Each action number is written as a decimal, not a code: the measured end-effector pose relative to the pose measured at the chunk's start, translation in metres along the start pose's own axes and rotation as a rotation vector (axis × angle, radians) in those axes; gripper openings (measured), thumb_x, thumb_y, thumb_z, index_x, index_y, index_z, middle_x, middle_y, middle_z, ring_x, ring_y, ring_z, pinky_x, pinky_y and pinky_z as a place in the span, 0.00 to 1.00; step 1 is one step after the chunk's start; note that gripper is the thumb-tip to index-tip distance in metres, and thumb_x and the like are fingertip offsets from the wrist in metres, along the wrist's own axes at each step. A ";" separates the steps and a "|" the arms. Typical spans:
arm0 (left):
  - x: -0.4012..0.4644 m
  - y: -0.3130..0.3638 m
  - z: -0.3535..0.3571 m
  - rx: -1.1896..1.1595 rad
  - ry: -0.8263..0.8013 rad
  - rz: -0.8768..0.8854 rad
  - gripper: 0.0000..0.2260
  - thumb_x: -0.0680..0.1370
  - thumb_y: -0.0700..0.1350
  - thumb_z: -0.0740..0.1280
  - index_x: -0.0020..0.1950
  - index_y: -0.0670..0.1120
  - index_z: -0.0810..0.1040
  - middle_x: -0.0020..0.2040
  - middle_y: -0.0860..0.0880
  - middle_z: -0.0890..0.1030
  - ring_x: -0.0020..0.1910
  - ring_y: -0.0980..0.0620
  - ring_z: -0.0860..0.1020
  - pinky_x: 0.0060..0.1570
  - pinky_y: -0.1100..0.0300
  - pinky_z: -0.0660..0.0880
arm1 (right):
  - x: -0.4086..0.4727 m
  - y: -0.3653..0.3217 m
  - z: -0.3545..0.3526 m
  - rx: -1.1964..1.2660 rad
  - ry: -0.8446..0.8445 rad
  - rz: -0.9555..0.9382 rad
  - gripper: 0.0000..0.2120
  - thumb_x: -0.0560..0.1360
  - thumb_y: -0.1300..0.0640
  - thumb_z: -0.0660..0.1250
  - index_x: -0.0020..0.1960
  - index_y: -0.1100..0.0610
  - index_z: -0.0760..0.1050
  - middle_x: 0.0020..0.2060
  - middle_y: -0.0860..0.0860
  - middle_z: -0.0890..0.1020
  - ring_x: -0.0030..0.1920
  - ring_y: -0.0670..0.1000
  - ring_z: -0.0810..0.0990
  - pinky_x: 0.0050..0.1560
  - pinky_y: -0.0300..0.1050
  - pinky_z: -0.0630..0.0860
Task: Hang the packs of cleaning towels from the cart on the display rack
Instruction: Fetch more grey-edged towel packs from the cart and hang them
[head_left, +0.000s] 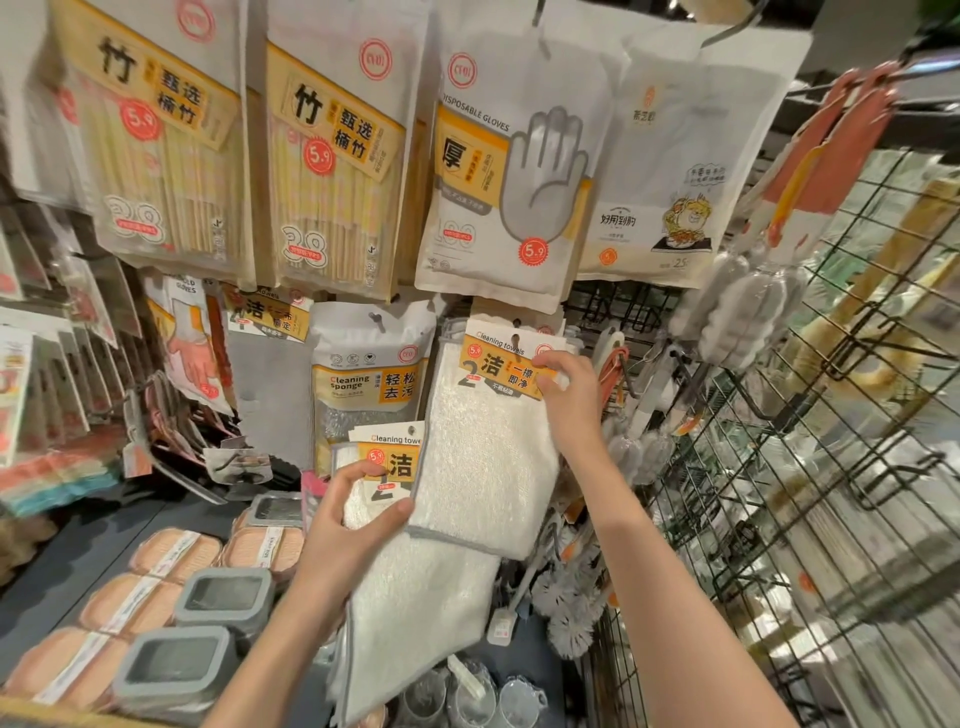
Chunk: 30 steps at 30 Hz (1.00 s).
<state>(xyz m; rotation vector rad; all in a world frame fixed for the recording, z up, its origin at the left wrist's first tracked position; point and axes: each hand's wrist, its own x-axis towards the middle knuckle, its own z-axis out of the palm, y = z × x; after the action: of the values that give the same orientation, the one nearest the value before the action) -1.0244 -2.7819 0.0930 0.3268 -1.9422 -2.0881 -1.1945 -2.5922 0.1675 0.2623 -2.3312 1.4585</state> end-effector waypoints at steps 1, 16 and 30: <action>-0.001 -0.001 -0.001 -0.008 0.003 -0.007 0.15 0.70 0.47 0.76 0.50 0.62 0.76 0.65 0.57 0.74 0.66 0.48 0.71 0.66 0.46 0.68 | 0.002 0.000 0.001 -0.010 -0.012 0.003 0.13 0.74 0.70 0.65 0.49 0.54 0.79 0.52 0.48 0.72 0.57 0.47 0.72 0.55 0.32 0.66; -0.013 0.000 -0.011 0.018 0.019 -0.002 0.17 0.70 0.45 0.76 0.51 0.62 0.76 0.62 0.61 0.76 0.61 0.59 0.72 0.50 0.63 0.67 | 0.013 0.000 0.001 -0.115 -0.216 0.119 0.25 0.71 0.64 0.71 0.66 0.52 0.72 0.68 0.56 0.58 0.71 0.53 0.58 0.64 0.30 0.51; -0.024 -0.001 -0.019 0.039 -0.016 0.009 0.19 0.72 0.41 0.74 0.52 0.65 0.76 0.63 0.63 0.75 0.67 0.51 0.70 0.68 0.44 0.64 | -0.064 0.005 -0.002 -0.009 -0.376 0.073 0.10 0.73 0.58 0.71 0.54 0.53 0.79 0.58 0.53 0.71 0.51 0.30 0.71 0.55 0.25 0.66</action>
<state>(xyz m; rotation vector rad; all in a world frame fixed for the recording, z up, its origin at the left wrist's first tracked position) -0.9950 -2.7915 0.0897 0.3097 -1.9922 -2.0552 -1.1374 -2.5914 0.1379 0.4912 -2.6644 1.5424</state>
